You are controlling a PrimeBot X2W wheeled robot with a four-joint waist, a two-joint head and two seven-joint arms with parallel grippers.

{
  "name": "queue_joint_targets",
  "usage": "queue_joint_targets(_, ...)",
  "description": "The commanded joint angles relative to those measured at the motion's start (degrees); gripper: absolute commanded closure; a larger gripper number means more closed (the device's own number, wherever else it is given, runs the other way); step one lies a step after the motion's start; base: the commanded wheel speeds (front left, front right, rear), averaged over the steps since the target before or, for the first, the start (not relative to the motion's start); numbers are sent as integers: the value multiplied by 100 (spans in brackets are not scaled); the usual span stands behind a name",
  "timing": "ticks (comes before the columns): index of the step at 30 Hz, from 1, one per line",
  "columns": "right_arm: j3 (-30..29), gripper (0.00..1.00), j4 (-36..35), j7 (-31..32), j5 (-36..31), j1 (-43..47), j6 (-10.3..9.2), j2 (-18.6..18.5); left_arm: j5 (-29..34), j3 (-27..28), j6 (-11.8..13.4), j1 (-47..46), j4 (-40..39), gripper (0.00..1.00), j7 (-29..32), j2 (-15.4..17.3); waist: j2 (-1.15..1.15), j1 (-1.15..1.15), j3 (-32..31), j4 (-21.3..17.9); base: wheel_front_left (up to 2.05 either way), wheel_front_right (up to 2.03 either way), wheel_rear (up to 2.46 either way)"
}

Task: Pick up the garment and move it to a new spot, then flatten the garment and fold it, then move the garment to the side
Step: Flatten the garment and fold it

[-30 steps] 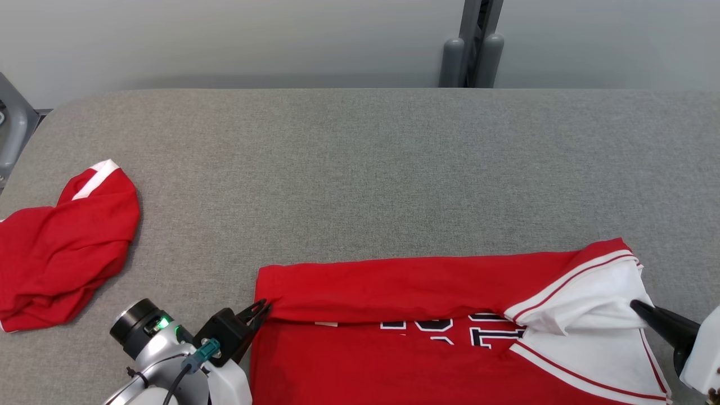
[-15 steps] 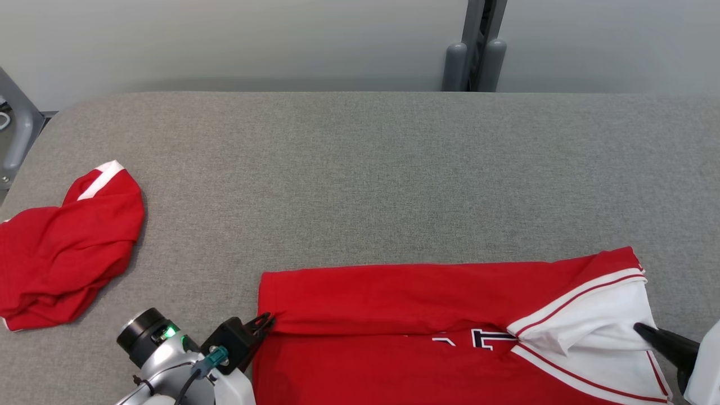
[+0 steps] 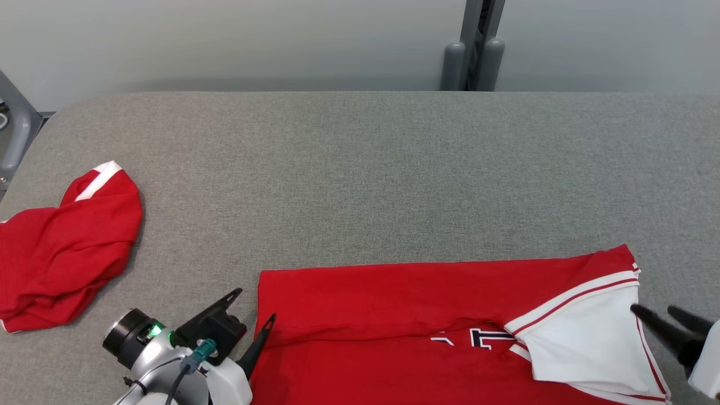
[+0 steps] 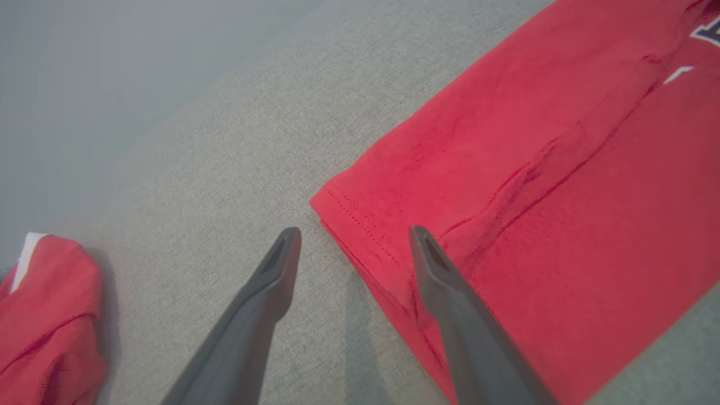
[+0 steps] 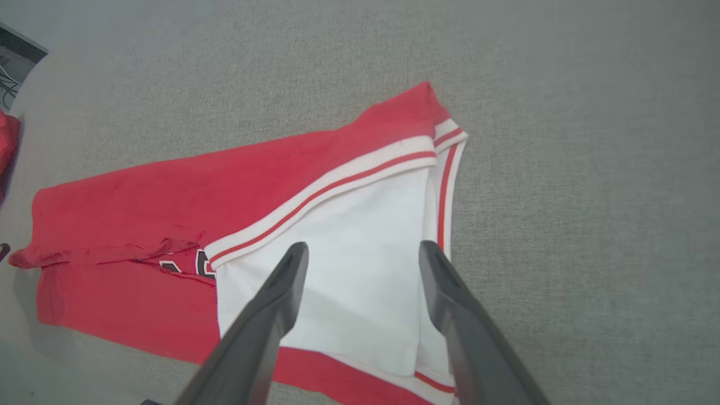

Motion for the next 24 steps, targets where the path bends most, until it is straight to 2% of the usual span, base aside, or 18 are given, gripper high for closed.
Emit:
queue_joint_targets(1,-53,0,-101,-189,-83,-141,1,-21,-77,121,112,-18,-59,0,-78,-10,0,0,-3,-3,0,0,0)
queue_joint_targets(7,133,0,-211,-1401,-269,-469,1,64,-483,648,569,46,-251,0,-520,-263,0,0,-45,-41,0,0,0)
queue_joint_targets(10,228,0,-88,-2277,-402,-614,1,120,-777,948,732,103,-324,0,-885,-488,0,0,-68,-54,0,0,0)
queue_joint_targets(11,364,0,-6,-2885,-507,-689,1,113,-985,1193,864,115,-373,0,-1199,-659,0,0,-72,-58,0,0,0)
queue_joint_targets(13,532,0,86,-3539,-650,-740,1,52,-1102,1360,954,120,-406,0,-1497,-818,0,0,-70,-52,0,0,0)
queue_joint_targets(18,979,0,458,-5065,-1206,-772,1,-56,-1161,1669,1059,275,-459,0,-1839,-1217,0,0,-85,-61,0,0,0)
queue_joint_targets(22,1135,0,837,-6027,-1559,-736,1,72,-931,2065,940,469,-688,0,-1861,-1580,0,0,-92,-82,0,0,0)
queue_joint_targets(24,1162,0,999,-6283,-1672,-721,1,156,-750,2289,838,654,-786,0,-1858,-1771,0,0,-85,-97,0,0,0)
